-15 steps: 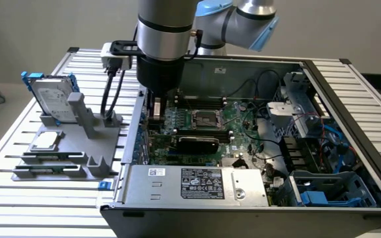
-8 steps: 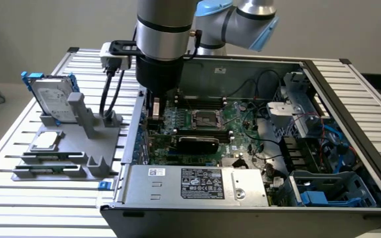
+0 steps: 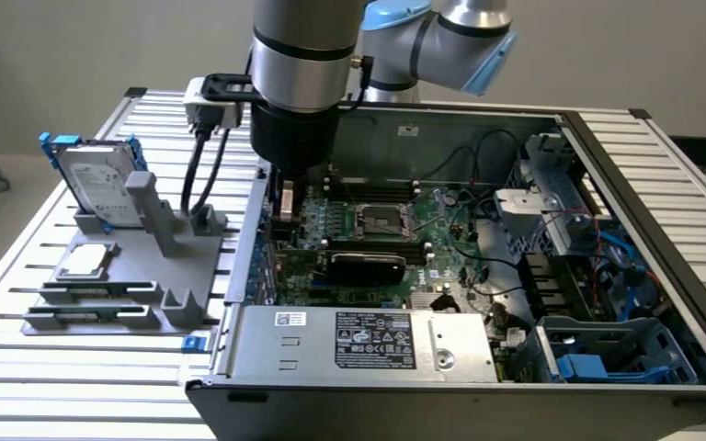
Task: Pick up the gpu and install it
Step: 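Press down on the gpu until it lock into place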
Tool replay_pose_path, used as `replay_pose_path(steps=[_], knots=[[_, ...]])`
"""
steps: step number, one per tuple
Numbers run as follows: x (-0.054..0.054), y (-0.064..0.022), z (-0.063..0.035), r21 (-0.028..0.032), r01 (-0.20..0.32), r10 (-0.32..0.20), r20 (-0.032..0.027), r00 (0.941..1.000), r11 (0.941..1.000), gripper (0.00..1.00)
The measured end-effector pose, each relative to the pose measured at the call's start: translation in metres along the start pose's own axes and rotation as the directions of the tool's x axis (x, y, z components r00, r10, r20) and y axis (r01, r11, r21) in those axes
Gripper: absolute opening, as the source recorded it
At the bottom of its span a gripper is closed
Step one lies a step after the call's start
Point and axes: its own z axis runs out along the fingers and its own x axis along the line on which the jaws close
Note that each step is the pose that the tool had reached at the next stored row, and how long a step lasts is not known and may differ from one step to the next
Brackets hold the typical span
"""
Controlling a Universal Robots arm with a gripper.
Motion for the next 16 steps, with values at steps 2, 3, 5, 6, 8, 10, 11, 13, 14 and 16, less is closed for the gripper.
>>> replay_pose_path(steps=[2,3,5,6,8,10,11,13,14,16], knots=[[-0.0004,0.0001,-0.0003,-0.0023,-0.006,0.006,0.0009,1.0,1.0,0.11],[-0.0006,0.0001,-0.0004,-0.0032,-0.009,0.009,0.0014,1.0,1.0,0.11],[-0.0009,0.0001,-0.0006,-0.0053,-0.015,0.015,0.0026,0.9999,0.9999,0.11],[-0.0011,0.0001,-0.0007,-0.0064,-0.018,0.018,0.0031,0.9998,0.9998,0.11],[-0.0015,0.0001,-0.0008,-0.0084,-0.024,0.024,0.0042,0.9997,0.9997,0.11],[-0.0017,0.0002,-0.001,-0.0107,-0.031,0.031,0.0051,0.9995,0.9995,0.11],[-0.0018,0.0002,-0.0011,-0.0118,-0.034,0.034,0.0056,0.9994,0.9993,0.11],[-0.0021,0.0003,-0.0014,-0.0138,-0.041,0.041,0.0067,0.9991,0.9991,0.11],[-0.0023,0.0003,-0.0015,-0.0147,-0.044,0.045,0.0075,0.999,0.9989,0.11],[-0.0025,0.0005,-0.0018,-0.0169,-0.051,0.051,0.0086,0.9987,0.9986,0.11]])
